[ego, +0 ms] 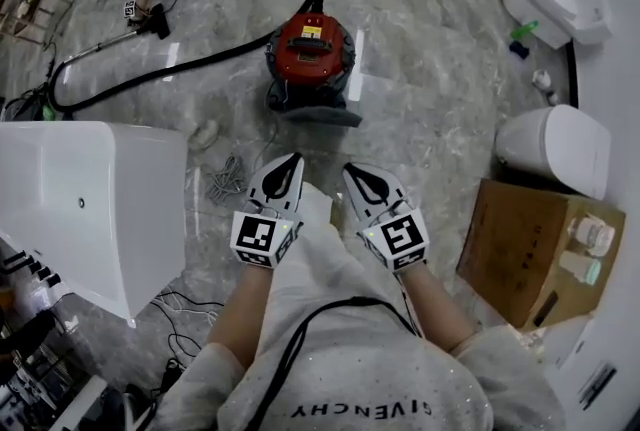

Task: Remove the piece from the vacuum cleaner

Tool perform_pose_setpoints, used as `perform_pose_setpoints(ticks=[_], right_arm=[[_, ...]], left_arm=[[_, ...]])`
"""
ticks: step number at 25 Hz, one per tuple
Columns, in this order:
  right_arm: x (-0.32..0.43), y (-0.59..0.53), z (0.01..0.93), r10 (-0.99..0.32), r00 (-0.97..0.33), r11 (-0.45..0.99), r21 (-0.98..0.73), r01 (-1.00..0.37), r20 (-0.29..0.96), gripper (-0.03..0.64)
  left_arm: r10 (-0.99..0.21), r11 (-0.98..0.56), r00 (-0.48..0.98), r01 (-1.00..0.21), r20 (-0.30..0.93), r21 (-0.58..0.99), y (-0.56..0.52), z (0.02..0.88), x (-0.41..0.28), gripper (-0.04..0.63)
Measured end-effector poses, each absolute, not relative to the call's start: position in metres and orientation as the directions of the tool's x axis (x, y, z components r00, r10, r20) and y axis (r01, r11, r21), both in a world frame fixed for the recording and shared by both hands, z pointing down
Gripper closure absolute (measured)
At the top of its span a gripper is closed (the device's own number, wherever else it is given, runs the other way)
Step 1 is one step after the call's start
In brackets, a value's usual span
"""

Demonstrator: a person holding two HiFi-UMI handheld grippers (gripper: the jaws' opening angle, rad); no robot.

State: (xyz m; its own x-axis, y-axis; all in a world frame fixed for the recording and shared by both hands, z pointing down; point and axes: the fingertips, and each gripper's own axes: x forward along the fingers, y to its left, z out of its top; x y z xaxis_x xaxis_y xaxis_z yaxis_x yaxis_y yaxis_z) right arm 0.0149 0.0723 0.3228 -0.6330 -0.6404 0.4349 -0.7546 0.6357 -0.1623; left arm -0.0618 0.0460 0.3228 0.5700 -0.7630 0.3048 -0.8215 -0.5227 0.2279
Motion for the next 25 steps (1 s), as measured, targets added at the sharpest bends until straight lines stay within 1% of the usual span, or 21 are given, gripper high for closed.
perform_pose_setpoints(ticks=[4, 9, 16, 20, 25], right_arm=[[0.013, 0.053, 0.341, -0.644, -0.619, 0.626, -0.156, -0.764, 0.45, 0.603], [0.006, 0.027, 0.375, -0.624, -0.613, 0.633, -0.146, -0.76, 0.484, 0.603], [0.0, 0.001, 0.435, -0.576, -0.616, 0.674, -0.114, -0.73, 0.537, 0.601], [-0.003, -0.014, 0.47, -0.551, -0.612, 0.71, -0.066, -0.701, 0.568, 0.601], [-0.004, -0.034, 0.507, -0.551, -0.591, 0.683, -0.088, -0.725, 0.59, 0.601]], left_arm=[[-0.741, -0.552, 0.597, -0.802, 0.307, 0.228, 0.022, 0.34, -0.059, 0.572], [-0.723, -0.549, 0.606, -0.796, 0.331, 0.256, 0.0, 0.374, -0.063, 0.572], [-0.699, -0.55, 0.609, -0.793, 0.375, 0.262, -0.029, 0.433, -0.07, 0.572], [-0.686, -0.549, 0.614, -0.789, 0.391, 0.276, -0.046, 0.472, -0.07, 0.572], [-0.661, -0.557, 0.621, -0.783, 0.422, 0.279, -0.066, 0.519, -0.067, 0.572]])
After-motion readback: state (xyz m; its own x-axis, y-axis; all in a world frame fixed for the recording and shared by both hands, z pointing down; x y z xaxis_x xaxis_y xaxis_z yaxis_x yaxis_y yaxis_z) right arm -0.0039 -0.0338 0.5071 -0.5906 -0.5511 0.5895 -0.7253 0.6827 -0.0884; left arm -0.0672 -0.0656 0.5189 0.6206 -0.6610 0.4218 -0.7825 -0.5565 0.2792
